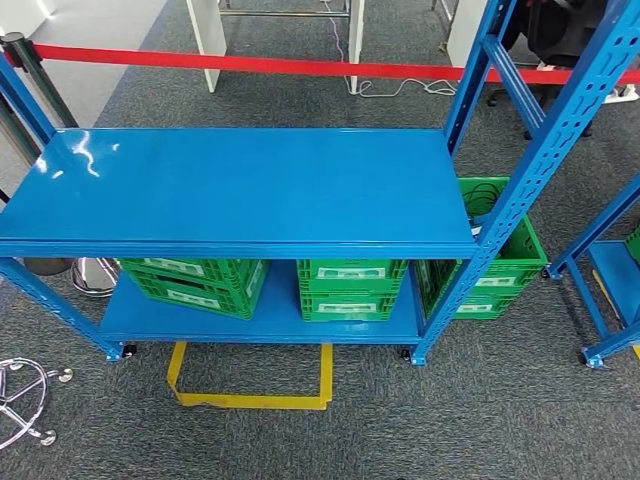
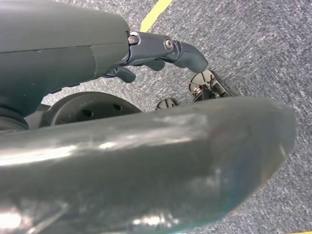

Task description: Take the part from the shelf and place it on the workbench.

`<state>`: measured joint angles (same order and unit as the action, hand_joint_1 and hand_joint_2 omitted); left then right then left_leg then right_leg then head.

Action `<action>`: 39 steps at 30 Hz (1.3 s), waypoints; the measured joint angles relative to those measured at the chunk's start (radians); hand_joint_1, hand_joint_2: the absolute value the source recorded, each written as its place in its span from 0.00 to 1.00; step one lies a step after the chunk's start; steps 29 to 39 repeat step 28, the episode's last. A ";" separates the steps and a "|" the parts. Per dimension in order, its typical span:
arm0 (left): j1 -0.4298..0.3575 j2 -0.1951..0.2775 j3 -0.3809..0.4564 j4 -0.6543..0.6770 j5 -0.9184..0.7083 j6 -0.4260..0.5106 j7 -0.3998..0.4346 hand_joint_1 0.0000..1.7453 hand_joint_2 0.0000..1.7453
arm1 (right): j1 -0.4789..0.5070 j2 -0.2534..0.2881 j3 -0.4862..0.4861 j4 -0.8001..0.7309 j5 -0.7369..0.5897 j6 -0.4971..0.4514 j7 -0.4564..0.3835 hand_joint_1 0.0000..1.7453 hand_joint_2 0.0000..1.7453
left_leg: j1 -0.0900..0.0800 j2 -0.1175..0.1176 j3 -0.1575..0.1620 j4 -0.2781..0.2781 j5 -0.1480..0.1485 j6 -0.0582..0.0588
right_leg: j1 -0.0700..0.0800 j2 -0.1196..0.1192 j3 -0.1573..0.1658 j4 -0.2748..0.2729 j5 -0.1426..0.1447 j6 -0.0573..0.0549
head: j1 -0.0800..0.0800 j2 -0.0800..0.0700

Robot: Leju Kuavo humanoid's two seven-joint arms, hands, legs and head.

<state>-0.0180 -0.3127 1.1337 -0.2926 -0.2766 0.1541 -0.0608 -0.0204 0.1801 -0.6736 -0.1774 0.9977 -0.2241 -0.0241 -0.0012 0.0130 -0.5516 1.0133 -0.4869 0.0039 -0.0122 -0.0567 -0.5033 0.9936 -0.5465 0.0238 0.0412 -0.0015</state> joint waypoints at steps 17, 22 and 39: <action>-0.004 -0.001 0.017 0.000 0.002 -0.002 -0.002 0.00 0.00 | -0.007 0.003 -0.041 -0.002 -0.042 0.002 -0.024 0.00 0.00 | 0.011 -0.006 0.035 -0.062 0.026 0.033 | -0.009 0.054 -0.123 0.236 -0.097 0.027 | 0.008 0.000; -0.005 0.000 0.020 0.000 0.002 -0.002 -0.002 0.00 0.00 | -0.005 0.004 -0.049 -0.002 -0.042 0.002 -0.024 0.00 0.00 | 0.023 -0.010 0.032 -0.026 -0.003 -0.005 | -0.021 0.057 -0.063 0.059 0.028 0.043 | 0.012 0.000; -0.007 0.002 0.023 0.000 0.002 0.000 -0.002 0.00 0.00 | -0.006 0.007 -0.058 -0.003 -0.041 0.002 -0.024 0.00 0.00 | 0.025 -0.013 0.026 0.000 -0.021 -0.030 | -0.016 0.063 -0.047 0.039 0.027 -0.009 | 0.009 0.000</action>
